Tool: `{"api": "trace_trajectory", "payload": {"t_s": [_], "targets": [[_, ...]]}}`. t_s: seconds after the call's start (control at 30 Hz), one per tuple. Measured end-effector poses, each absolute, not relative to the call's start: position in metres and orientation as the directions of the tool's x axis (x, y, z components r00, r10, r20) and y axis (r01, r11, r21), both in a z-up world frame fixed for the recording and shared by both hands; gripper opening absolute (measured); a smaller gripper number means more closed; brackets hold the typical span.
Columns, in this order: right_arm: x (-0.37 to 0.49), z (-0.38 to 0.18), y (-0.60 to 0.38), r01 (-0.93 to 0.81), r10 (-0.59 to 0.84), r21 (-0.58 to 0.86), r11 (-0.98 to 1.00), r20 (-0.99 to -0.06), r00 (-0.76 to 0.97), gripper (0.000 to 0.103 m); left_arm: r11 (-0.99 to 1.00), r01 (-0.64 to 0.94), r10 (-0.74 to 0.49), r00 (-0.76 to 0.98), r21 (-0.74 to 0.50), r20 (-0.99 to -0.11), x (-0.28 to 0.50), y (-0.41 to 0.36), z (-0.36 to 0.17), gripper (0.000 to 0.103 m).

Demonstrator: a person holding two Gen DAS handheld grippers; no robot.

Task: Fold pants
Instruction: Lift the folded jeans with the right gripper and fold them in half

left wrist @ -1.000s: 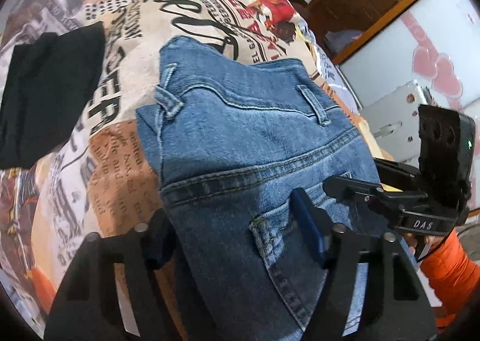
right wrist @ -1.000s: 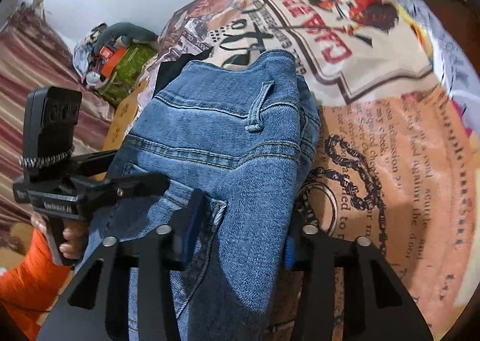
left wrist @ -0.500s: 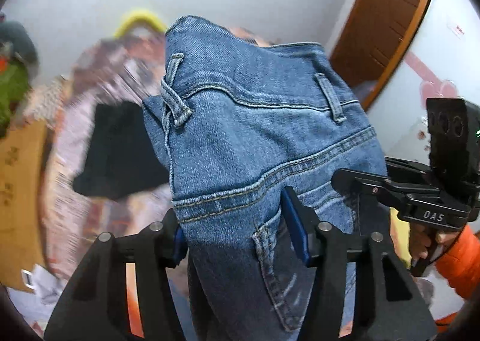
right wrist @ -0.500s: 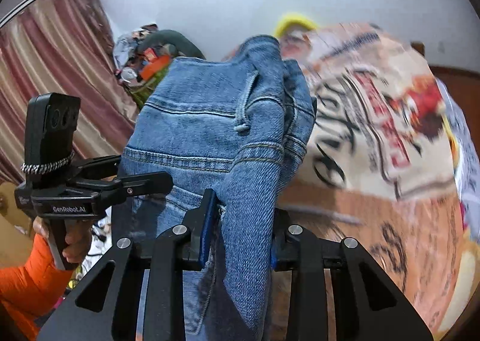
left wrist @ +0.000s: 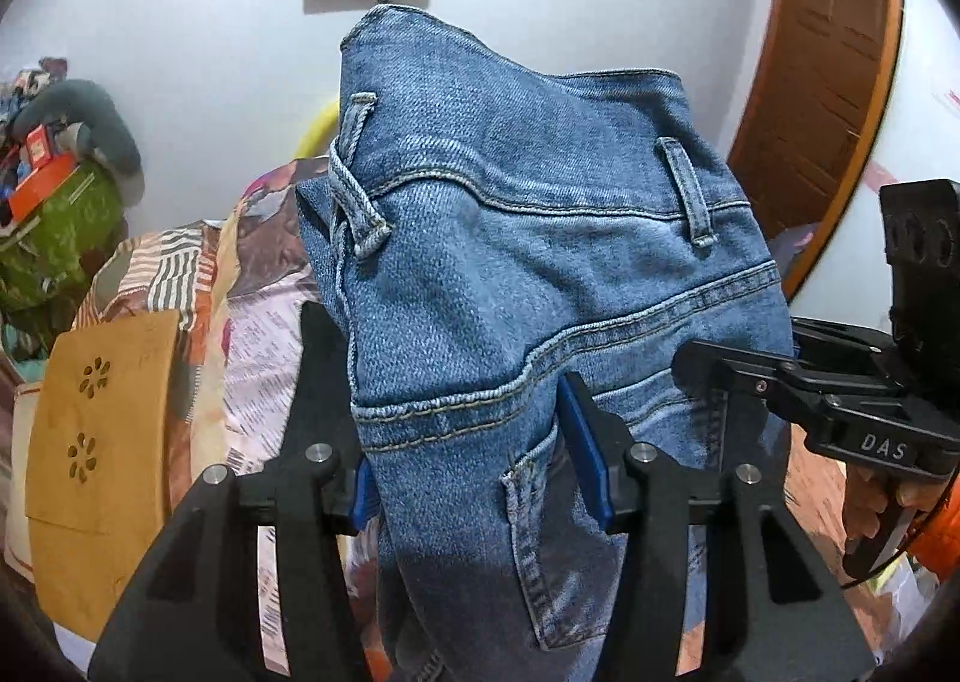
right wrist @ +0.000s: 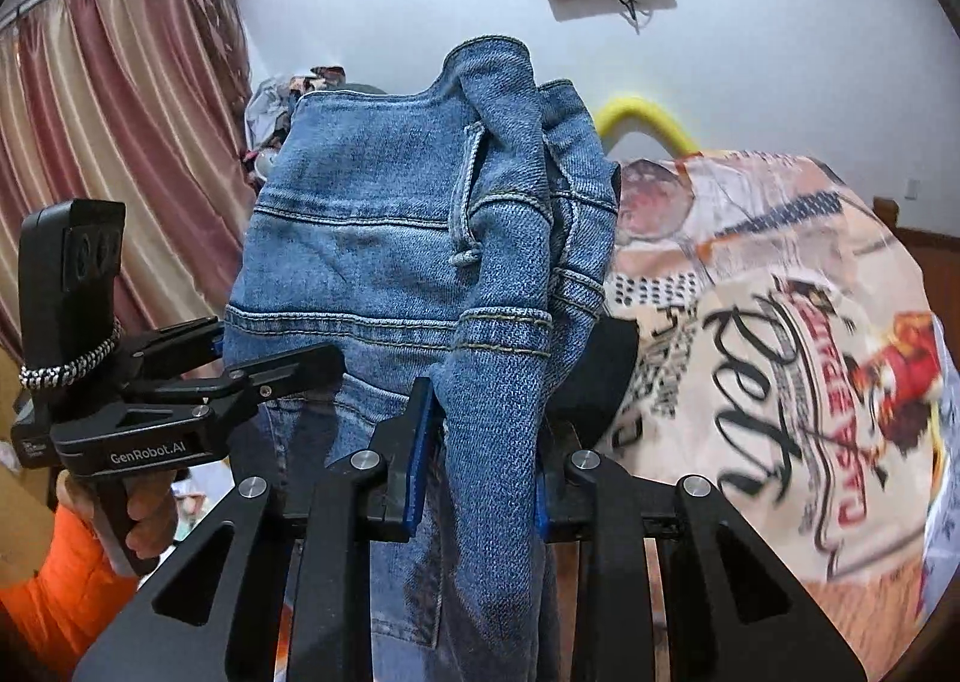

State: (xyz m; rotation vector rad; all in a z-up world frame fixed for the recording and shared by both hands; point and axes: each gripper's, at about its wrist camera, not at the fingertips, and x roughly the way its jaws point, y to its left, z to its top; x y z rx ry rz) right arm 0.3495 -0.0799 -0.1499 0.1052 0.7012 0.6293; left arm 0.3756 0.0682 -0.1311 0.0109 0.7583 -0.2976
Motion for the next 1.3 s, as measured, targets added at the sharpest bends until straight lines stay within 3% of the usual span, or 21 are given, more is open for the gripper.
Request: {"api": "trace_trajectory", "payload": {"t_s": [0.37, 0.8, 0.93, 1.1, 1.23, 1.3], "targets": [[0.439, -0.192, -0.032, -0.484, 0.56, 0.312, 0.817, -0.627, 0.541, 0.024, 0.983, 0.166, -0.169, 0.666, -0.077, -0.726, 0.466, 0.107, -0.18, 0.05], [0.514, -0.265, -0.005, -0.413, 0.445, 0.254, 0.874, -0.76, 0.473, 0.024, 0.99, 0.101, -0.135, 0.546, -0.095, -0.827, 0.557, 0.115, -0.275, 0.044], [0.521, -0.281, -0.01, -0.388, 0.391, 0.231, 0.892, -0.825, 0.408, 0.028, 0.992, 0.101, -0.113, 0.474, -0.074, -0.873, 0.573, 0.11, -0.3, 0.045], [0.502, -0.28, -0.025, -0.393, 0.348, 0.178, 0.902, -0.838, 0.421, 0.03, 0.997, 0.049, -0.075, 0.443, -0.059, -0.894, 0.574, 0.116, -0.304, 0.056], [0.47, -0.264, -0.043, -0.409, 0.372, 0.182, 0.894, -0.81, 0.454, 0.033, 0.998, 0.044, -0.054, 0.501, -0.037, -0.864, 0.547, 0.117, -0.273, 0.069], [0.456, -0.252, -0.052, -0.412, 0.396, 0.199, 0.889, -0.784, 0.477, 0.033, 0.998, 0.049, -0.051, 0.545, -0.029, -0.837, 0.527, 0.116, -0.254, 0.07]]}}
